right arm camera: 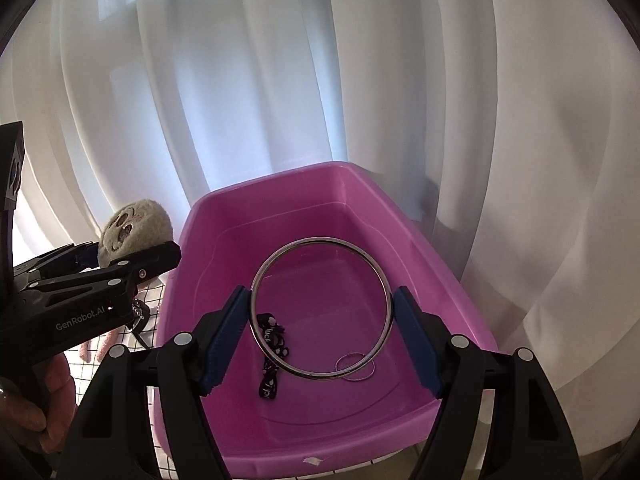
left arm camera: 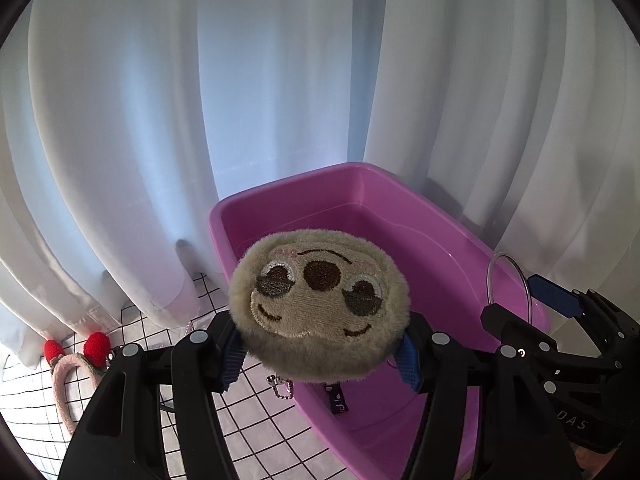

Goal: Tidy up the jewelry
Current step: 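Carry the plush keychain and large bangle over the pink tub and release both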

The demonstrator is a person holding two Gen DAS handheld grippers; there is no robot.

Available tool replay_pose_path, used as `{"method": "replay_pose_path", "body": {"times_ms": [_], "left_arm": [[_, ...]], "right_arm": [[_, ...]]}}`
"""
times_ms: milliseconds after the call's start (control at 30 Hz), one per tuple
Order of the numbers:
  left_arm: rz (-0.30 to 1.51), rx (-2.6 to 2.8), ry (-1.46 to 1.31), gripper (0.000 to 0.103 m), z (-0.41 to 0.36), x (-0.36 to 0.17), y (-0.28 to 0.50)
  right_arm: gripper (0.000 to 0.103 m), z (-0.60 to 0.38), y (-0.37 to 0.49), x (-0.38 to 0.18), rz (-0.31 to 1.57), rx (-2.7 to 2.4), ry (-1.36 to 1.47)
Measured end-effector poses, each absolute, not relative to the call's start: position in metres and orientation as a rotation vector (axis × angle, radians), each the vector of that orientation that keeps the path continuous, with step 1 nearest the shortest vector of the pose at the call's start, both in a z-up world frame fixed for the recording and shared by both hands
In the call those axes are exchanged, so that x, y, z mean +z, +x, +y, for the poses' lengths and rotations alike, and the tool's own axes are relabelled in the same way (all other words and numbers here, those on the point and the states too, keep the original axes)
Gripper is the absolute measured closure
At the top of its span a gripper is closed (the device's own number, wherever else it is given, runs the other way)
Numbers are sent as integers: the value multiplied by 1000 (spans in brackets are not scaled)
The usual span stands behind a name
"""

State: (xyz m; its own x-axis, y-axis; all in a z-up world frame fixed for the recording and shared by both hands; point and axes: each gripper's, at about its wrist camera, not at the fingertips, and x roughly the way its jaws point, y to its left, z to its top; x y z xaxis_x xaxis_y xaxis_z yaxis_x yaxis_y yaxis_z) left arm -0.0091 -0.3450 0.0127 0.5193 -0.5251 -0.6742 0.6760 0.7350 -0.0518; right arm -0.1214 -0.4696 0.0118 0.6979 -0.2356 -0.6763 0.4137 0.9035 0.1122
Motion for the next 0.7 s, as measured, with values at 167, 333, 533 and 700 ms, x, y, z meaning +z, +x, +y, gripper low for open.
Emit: {"method": "replay_pose_path", "body": {"times_ms": [167,333,533,700], "left_arm": [[773,-704,242,44,-363,-6,1],[822,-677,248,43,-371,-22,10],[850,-661,252,40,-375,-32,18],[861,-659,254,38,-376,-36,21]], "right_arm": [[32,-486,-117,-9,763,-369,297],[32,-491,-111,-20,797,-364,311],[32,-495,-110,-22,803,-381,307],[32,-497,-109,-23,810,-389,319]]}}
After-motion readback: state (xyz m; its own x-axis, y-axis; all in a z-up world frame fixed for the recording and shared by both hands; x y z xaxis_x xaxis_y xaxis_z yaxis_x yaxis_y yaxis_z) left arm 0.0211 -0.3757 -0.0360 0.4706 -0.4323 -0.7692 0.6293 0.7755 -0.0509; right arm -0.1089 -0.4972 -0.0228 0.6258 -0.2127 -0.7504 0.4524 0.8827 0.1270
